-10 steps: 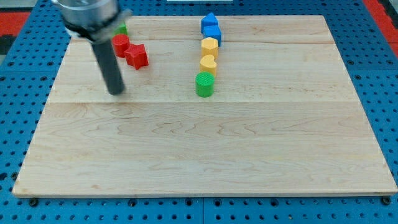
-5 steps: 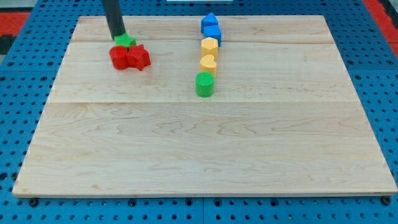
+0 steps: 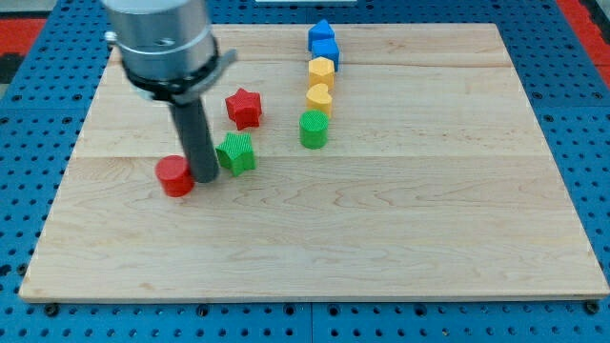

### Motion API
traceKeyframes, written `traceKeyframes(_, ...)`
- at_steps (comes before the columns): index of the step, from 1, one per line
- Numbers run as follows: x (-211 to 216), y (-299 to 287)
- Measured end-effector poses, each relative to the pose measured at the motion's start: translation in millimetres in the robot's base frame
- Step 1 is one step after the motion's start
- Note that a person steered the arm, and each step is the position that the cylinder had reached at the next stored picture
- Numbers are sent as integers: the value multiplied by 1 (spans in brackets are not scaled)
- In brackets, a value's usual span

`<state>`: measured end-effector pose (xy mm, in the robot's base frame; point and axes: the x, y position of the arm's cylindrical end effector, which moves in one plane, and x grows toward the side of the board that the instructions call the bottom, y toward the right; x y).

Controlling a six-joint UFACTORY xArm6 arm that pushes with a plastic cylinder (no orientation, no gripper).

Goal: Place the green blocks to the bottom of the yellow heart

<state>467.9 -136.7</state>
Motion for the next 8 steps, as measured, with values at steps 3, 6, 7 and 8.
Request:
traceKeyframes(3, -23, 59)
traceKeyframes(6, 1, 79)
traceKeyframes(7, 10, 79)
traceKeyframes(8, 11, 99)
